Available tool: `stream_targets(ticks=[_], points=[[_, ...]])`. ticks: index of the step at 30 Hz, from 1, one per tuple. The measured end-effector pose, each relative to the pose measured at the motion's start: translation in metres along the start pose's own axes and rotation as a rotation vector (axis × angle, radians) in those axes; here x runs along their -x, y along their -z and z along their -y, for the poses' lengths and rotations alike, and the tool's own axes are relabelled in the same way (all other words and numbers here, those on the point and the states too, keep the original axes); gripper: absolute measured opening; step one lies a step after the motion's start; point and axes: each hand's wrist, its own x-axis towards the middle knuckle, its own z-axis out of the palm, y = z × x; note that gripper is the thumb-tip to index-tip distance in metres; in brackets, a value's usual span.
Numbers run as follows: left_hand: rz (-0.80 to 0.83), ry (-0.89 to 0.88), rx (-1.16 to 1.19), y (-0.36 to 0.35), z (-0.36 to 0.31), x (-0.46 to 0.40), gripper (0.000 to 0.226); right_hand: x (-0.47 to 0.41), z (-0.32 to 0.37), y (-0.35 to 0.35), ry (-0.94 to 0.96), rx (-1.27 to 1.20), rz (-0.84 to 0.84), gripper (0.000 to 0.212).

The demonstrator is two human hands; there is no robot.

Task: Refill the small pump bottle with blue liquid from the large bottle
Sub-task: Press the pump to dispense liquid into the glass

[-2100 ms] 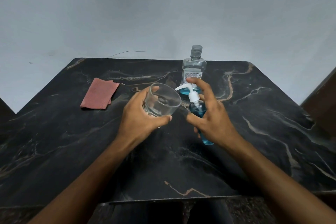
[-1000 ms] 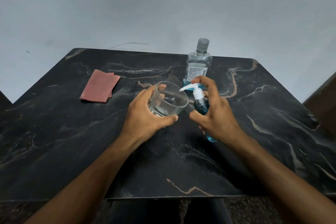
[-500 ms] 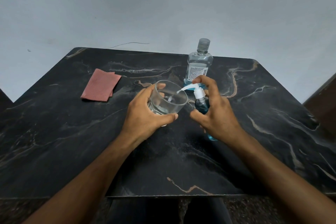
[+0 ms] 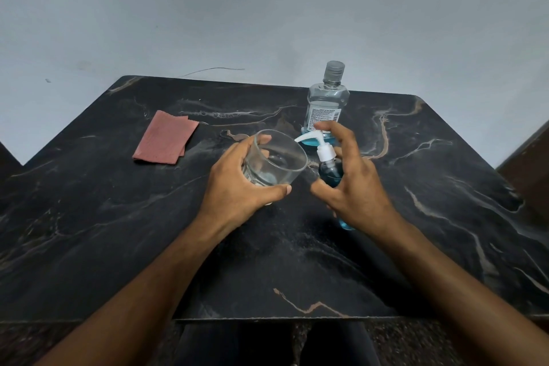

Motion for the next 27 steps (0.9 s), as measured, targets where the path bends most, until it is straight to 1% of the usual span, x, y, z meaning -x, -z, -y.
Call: stream_targets(ticks=[2, 6, 8, 13, 18, 23, 27], points=[[0.004, -0.002, -0.001, 0.000, 0.000, 0.000, 0.084, 0.000, 0.000, 0.000, 0.000, -0.009, 0.007, 0.090], [-0.002, -0.004, 0.008, 0.000, -0.001, 0.000, 0.082, 0.000, -0.001, 0.000, 0.003, -0.011, -0.013, 0.080], [-0.005, 0.003, 0.011, -0.001, -0.001, 0.000, 0.082, 0.000, -0.001, -0.001, -0.006, -0.011, -0.022, 0.078], [-0.002, 0.006, 0.007, 0.000, 0.000, 0.000, 0.083, 0.000, -0.002, -0.001, -0.003, -0.048, -0.019, 0.085], [-0.006, 0.005, 0.016, -0.001, -0.003, 0.000, 0.082, 0.001, -0.002, 0.000, 0.002, -0.009, -0.012, 0.083], [-0.009, 0.010, 0.013, -0.001, -0.001, 0.000, 0.084, 0.003, 0.003, -0.001, -0.008, -0.031, -0.008, 0.093], [-0.018, 0.018, 0.001, -0.001, -0.001, 0.001, 0.083, 0.005, 0.010, 0.001, -0.023, -0.103, -0.050, 0.089]])
